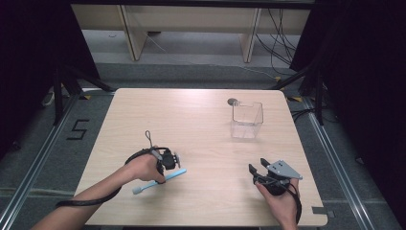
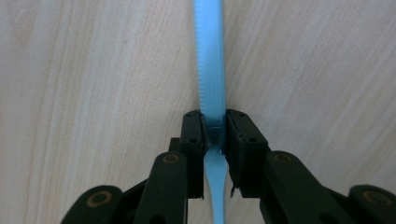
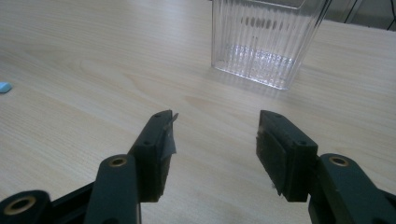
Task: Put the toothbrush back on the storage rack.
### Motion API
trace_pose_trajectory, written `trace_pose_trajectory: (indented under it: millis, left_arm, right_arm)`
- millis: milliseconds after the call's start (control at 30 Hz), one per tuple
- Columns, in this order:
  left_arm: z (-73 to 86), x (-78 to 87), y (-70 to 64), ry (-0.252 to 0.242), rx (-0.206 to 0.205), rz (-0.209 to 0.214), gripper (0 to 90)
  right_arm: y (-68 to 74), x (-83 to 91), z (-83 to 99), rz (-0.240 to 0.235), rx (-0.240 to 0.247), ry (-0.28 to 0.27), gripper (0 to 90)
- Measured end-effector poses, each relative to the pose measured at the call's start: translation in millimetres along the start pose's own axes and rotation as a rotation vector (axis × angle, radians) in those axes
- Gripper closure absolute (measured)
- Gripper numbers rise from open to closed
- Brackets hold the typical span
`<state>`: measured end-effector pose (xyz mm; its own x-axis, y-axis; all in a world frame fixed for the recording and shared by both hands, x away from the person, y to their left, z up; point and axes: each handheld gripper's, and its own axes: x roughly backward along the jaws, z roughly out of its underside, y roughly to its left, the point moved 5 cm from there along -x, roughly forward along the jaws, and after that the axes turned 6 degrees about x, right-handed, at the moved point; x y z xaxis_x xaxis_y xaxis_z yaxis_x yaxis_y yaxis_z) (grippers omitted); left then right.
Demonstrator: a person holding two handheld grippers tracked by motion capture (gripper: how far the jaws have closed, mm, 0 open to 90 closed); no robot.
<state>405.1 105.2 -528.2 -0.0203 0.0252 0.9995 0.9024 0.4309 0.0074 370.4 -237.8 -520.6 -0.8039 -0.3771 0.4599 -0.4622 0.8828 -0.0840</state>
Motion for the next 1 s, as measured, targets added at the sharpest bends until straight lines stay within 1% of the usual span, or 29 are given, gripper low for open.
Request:
trace_pose_trajectory:
  millis: [33,67,100,133,167,200,233,267,300,333,367,400,433,467,500,533,567,600,633,667,700,733,767,800,867,900,933,967,1000]
  left_arm:
    - [0.4,0.0,-1.3,0.004,-0.006,-0.002,77.6]
    - [0.4,0.0,-1.3,0.004,-0.006,-0.002,77.7]
    - [0.8,0.0,-1.7,0.007,-0.017,-0.002,77.7]
    - [1.0,0.4,-1.8,0.007,-0.043,-0.001,78.0]
    - [1.0,0.4,-1.8,0.007,-0.043,-0.001,78.0]
    - [1.3,-0.2,-2.3,-0.003,-0.043,0.003,78.0]
    - [2.1,0.2,-1.9,-0.007,-0.057,0.011,78.1]
    - [2.1,0.2,-1.9,-0.007,-0.057,0.011,78.1]
    - [3.0,1.0,-1.8,-0.003,-0.067,0.011,78.1]
    - [3.4,1.7,-1.9,-0.004,-0.078,0.011,78.1]
    - [3.9,1.8,-2.7,-0.011,-0.086,0.008,78.1]
    - [4.2,3.3,-3.8,-0.007,-0.1,0.011,78.1]
    - [4.3,4.5,-5.3,-0.009,-0.113,0.01,78.1]
    - [4.4,6.0,-7.2,-0.012,-0.128,0.008,78.1]
    - [4.1,9.4,-11.4,-0.021,-0.15,0.014,78.1]
    - [4.1,9.4,-11.4,-0.021,-0.15,0.014,78.1]
    - [3.7,12.2,-14.5,-0.026,-0.175,0.013,78.1]
    - [3.3,13.6,-18.2,-0.037,-0.183,0.016,78.1]
    - [2.9,15.4,-21.2,-0.04,-0.205,0.016,78.1]
    - [1.6,17.6,-28.4,-0.061,-0.223,0.017,78.1]
    - [1.6,17.6,-28.4,-0.061,-0.223,0.017,78.1]
    - [0.5,20.2,-35.2,-0.066,-0.258,0.012,78.1]
    - [-0.6,21.1,-39.2,-0.079,-0.262,0.018,78.1]
    - [-0.6,21.1,-39.2,-0.079,-0.262,0.018,78.1]
    - [-3.1,24.2,-47.6,-0.091,-0.293,0.023,78.1]
    - [-3.1,24.2,-47.6,-0.091,-0.293,0.023,78.1]
    - [-4.3,25.1,-50.3,-0.099,-0.301,0.025,78.1]
    - [-5.1,26.3,-53.1,-0.097,-0.316,0.028,78.1]
    - [-5.1,26.3,-53.1,-0.097,-0.316,0.028,78.1]
  right_arm:
    - [-2.9,-1.8,-1.1,0.002,0.042,-0.022,47.1]
    - [-2.9,-1.8,-1.1,0.002,0.042,-0.022,47.1]
    - [-0.8,-2.4,-0.6,-0.013,0.017,-0.018,47.1]
    - [0.4,-0.1,-0.5,-0.008,0.021,0.006,47.2]
    - [0.4,-0.1,-0.5,-0.008,0.021,0.006,47.2]
    - [1.1,-1.4,-1.2,-0.019,0.038,0.004,48.0]
    - [3.6,-1.0,-2.3,-0.042,0.09,0.034,50.3]
    - [3.6,-1.0,-2.3,-0.042,0.09,0.034,50.3]
    - [4.9,-1.4,-3.7,-0.055,0.117,0.04,50.8]
    - [11.1,-1.8,-5.0,-0.101,0.134,0.068,51.1]
    - [15.1,-3.2,-6.4,-0.145,0.18,0.088,51.1]
    - [23.0,-3.1,-6.2,-0.199,0.198,0.136,51.1]
    - [35.4,-8.4,-6.6,-0.307,0.312,0.197,51.6]
    - [35.4,-8.4,-6.6,-0.307,0.312,0.197,51.6]
    - [52.2,-11.2,-6.0,-0.415,0.358,0.265,52.4]
    - [52.2,-11.2,-6.0,-0.415,0.358,0.265,52.4]
    - [58.1,-13.0,-5.9,-0.448,0.382,0.278,52.9]
    - [71.9,-18.6,-8.8,-0.555,0.471,0.314,53.8]
    - [71.9,-18.6,-8.8,-0.555,0.471,0.314,53.8]
    - [82.7,-21.8,-12.7,-0.642,0.511,0.34,54.2]
    - [82.7,-21.8,-12.7,-0.642,0.511,0.34,54.2]
    - [93.3,-25.7,-20.0,-0.709,0.537,0.331,54.8]
    - [97.2,-26.5,-22.7,-0.723,0.529,0.332,55.1]
    - [97.2,-26.5,-22.7,-0.723,0.529,0.332,55.1]
    - [109.2,-34.8,-33.0,-0.763,0.558,0.302,55.8]
    - [109.2,-34.8,-33.0,-0.763,0.558,0.302,55.8]
    - [112.6,-37.9,-35.1,-0.776,0.568,0.296,55.9]
    - [119.9,-41.5,-37.1,-0.804,0.557,0.31,56.8]
    - [122.2,-42.4,-37.6,-0.816,0.558,0.311,57.3]
